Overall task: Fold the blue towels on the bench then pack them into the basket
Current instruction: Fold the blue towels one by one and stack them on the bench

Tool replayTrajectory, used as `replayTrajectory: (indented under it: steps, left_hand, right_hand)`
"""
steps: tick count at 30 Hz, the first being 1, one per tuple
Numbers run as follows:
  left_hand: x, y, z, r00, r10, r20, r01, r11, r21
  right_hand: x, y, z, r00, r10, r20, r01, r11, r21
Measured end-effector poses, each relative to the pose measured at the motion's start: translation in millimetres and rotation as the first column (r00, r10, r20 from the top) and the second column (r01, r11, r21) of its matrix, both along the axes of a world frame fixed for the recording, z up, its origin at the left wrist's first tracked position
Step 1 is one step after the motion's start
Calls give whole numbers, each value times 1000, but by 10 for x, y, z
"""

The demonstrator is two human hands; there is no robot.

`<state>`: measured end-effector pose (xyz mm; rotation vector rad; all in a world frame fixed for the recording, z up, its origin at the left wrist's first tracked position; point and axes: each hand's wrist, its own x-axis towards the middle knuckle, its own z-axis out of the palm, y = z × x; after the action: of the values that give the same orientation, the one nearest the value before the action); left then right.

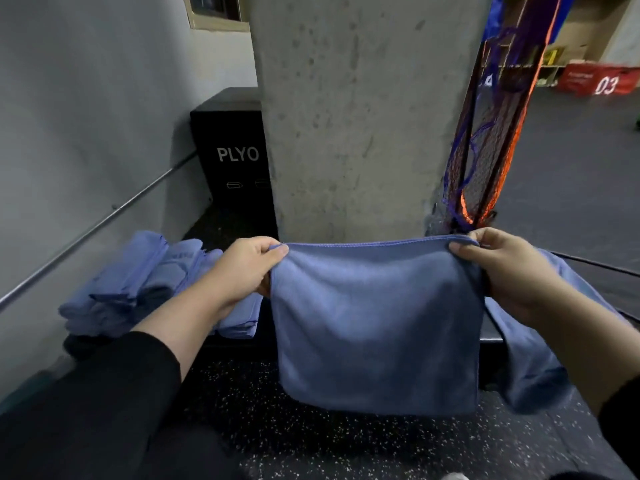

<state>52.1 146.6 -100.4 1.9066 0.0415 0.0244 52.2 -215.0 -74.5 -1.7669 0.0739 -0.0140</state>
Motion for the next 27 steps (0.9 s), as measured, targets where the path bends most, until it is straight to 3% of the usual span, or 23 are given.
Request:
replayTrajectory:
  steps: [4, 7, 9, 11, 12, 14, 16, 17, 19, 21, 23, 24, 27]
  left_hand:
    - [885, -88, -22, 998, 57, 37, -60, 994, 92]
    - [1560, -157, -116, 994, 83, 65, -104, 869, 483]
    - [1659, -339, -303, 992, 54, 116, -111, 812, 573]
    - [1472, -563, -707, 988, -76, 134, -24, 785, 619]
    - [1313, -659, -963, 982, -160, 99, 52, 736, 675]
    - [1042, -722, -1425, 953, -287, -95, 246, 552, 797]
    - [984, -684, -1716, 903, -334, -272, 397, 400, 826]
    - [976, -656, -1741, 887, -350, -301, 428, 380, 820]
    - [950, -613, -1716, 890, -362, -279, 419, 403, 814]
    - [882, -605, -1686, 930, -308, -203, 342, 516, 785]
    - [817, -581, -1651, 991, -106, -83, 134, 707, 694]
    - [804, -558, -1627, 1000, 12, -25, 7, 760, 650]
    - [798, -420, -1600, 969, 229, -91, -128, 781, 611]
  right_hand:
    - [941, 39, -65, 992, -85, 89, 104, 968, -229]
    - [1543, 121, -271, 991, -122, 47, 129, 868, -480]
    - [1666, 195, -532, 990, -139, 31, 128, 770, -626]
    - [1546, 343, -877, 996, -55, 74, 90, 730, -677]
    - [1420, 423, -1080, 997, 9, 75, 46, 718, -694]
    - [1148, 574, -1463, 991, 133, -29, -111, 675, -729]
    - [969, 617, -1805, 945, 263, -196, -313, 545, -778]
    - [922, 599, -1926, 916, 309, -257, -380, 458, -804]
    - [875, 547, -1993, 895, 345, -282, -408, 378, -831]
    - [846, 537, -1952, 903, 350, -247, -377, 375, -847]
    - [801, 589, -1904, 909, 370, -190, -329, 358, -874]
    - [782, 639, -1883, 908, 393, -147, -301, 365, -881]
    - [726, 847, -1872, 859, 496, -128, -353, 392, -850]
